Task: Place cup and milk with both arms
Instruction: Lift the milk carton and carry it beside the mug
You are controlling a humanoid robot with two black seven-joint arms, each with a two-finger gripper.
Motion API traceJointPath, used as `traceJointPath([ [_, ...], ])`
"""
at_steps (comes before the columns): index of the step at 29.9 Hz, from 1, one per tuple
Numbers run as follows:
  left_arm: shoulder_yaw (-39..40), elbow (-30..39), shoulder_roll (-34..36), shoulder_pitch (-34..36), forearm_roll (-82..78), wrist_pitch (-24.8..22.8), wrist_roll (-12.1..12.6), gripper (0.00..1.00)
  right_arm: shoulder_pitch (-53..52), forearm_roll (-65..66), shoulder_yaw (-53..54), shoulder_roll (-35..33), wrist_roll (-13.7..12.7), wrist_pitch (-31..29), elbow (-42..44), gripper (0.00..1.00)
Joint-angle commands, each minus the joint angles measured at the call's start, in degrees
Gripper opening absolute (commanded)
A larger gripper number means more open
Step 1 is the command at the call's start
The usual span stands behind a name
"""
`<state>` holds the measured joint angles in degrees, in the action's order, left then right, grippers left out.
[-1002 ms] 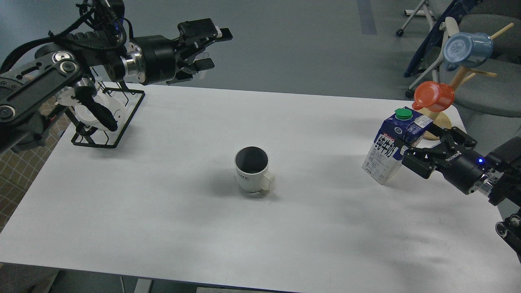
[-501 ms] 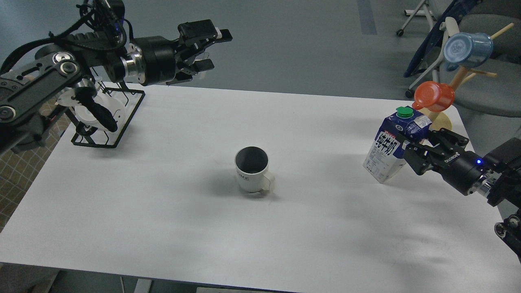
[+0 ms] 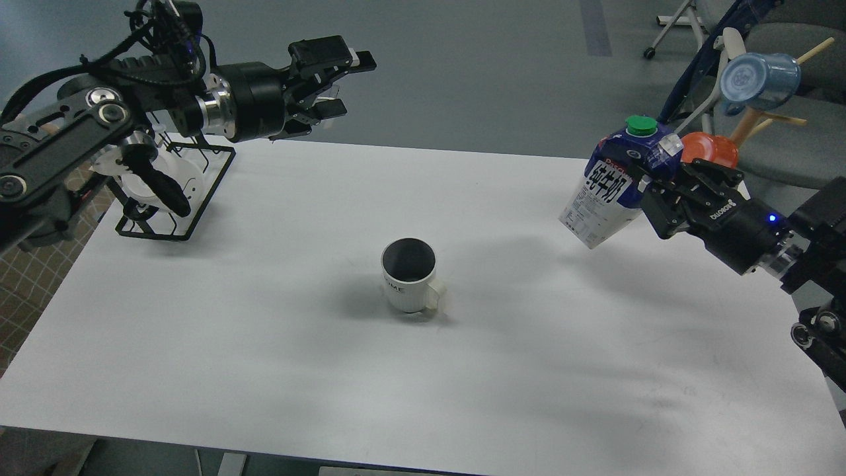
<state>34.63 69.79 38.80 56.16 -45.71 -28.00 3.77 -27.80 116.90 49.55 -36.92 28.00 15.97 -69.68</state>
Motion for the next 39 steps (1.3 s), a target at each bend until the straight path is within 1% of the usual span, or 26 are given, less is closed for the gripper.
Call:
traceJointPath([
  [1,0.0,0.0,0.14,0.0,0.01,0.0,0.01,0.99,-1.55,0.17,-0.59,3.85,0.0,-1.99,-0.37,0.34],
  [4,0.0,0.0,0.31,0.0,0.01,0.0,0.09,0.99,-2.7,0.43,-2.61,6.85,0.0,-3.49,0.07,0.34],
  [12,0.0,0.0,0.67,-0.09,0.01,0.0,0.01,0.99,-3.67,0.87,-7.36,11.34,0.0,-3.49,1.04,0.34],
  [22,0.0,0.0,0.49,-0.79,0.09,0.0,0.01,0.99,-3.67,0.96,-8.5,13.1,0.0,-3.23,2.44,0.34],
  [28,0.0,0.0,0.4,-0.88,0.09,0.0,0.01,0.99,-3.76,1.05,-8.95,15.47,0.0,-2.97,4.29,0.35],
  [39,0.09,0.0,0.58,-1.58,0.01,0.0,-0.08,0.99,-7.97,2.81,-12.28,19.08,0.0,-2.35,9.47,0.35],
])
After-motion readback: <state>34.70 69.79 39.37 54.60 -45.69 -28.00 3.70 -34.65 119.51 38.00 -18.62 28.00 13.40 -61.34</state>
